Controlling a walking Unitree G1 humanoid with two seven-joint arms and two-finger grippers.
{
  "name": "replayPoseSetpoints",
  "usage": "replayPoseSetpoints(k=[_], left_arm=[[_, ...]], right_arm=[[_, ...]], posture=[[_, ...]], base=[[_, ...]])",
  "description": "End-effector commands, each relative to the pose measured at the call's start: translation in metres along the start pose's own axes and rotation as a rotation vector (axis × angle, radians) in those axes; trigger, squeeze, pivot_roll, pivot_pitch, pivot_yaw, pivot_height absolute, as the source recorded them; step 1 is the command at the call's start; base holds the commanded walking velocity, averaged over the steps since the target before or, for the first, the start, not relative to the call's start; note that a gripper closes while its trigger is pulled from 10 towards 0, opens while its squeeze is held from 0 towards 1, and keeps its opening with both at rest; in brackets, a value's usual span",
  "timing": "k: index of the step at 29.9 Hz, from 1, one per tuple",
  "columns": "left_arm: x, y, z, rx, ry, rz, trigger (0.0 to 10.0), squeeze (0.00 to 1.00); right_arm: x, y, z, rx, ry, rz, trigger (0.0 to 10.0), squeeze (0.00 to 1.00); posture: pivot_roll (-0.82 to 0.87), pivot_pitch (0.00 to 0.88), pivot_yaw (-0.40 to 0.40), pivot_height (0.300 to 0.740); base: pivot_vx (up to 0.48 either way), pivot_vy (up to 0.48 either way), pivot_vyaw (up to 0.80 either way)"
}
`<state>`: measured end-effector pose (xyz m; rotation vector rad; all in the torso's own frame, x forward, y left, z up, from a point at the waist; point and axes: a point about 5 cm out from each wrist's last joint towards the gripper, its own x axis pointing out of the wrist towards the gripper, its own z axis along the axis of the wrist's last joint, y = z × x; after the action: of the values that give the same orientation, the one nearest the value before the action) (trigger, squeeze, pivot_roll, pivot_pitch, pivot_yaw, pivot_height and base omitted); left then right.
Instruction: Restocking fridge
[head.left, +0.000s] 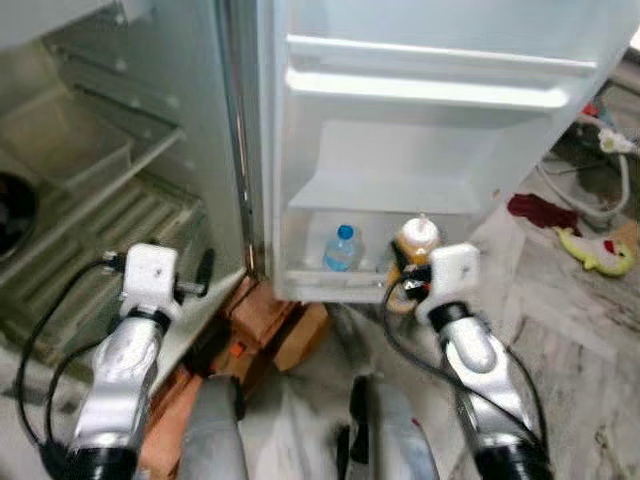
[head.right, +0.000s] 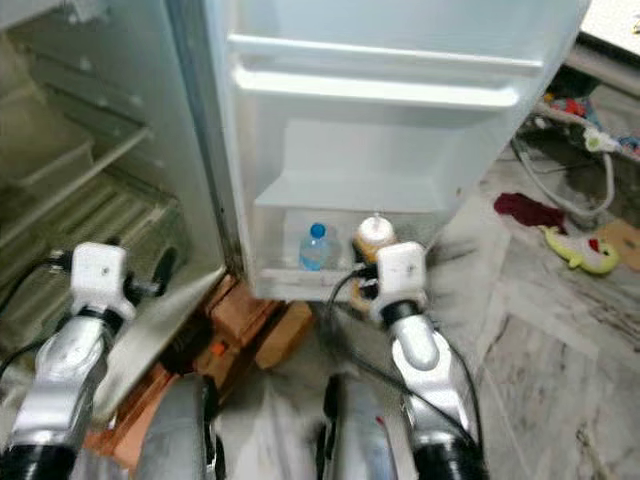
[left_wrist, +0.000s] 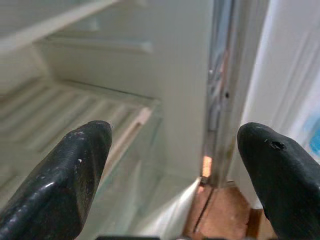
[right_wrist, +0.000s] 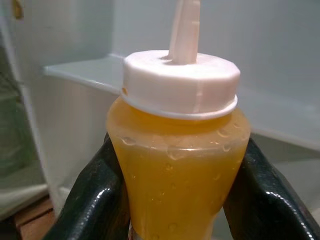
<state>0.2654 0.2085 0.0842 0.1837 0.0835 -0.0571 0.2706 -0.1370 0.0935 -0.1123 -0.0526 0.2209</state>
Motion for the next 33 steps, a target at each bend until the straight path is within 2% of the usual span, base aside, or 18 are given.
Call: replayPoseSetpoints(k=[1, 7, 22, 33], left_arm=[[0.0007, -0.0064, 0.0012, -0.002, -0.011, -0.021, 10.0, 0.00], [0.0006, -0.0075, 0.0009, -0.002, -0.008, -0.024, 10.0, 0.00], [-0.0003, -0.0086, 0.0012, -0.001, -0.008, -0.036, 10.0, 0.00], [-0.0008, -0.0091, -0.0001, -0.001, -0.004, -0.045, 10.0, 0.00]], right_arm=[[-0.0014, -0.0083, 0.0015, -0.015, -0.007, -0.021, 10.0, 0.00], [-0.0010, -0.0091, 0.0020, -0.014, -0.011, -0.024, 10.0, 0.00], [-0.0011, -0.0081, 0.0013, -0.018, -0.009, -0.024, 10.0, 0.00], [0.0006, -0.0076, 0.0024, -0.020, -0.014, -0.022, 10.0, 0.00]], posture=[[0.02, 0.111, -0.082, 0.624], [0.02, 0.112, -0.081, 0.624], [0.02, 0.116, -0.081, 0.624], [0.01, 0.121, -0.079, 0.624]], base=[[0.390, 0.000, 0.00], [0.341, 0.000, 0.00], [0.000, 0.000, 0.00], [0.295, 0.000, 0.00]])
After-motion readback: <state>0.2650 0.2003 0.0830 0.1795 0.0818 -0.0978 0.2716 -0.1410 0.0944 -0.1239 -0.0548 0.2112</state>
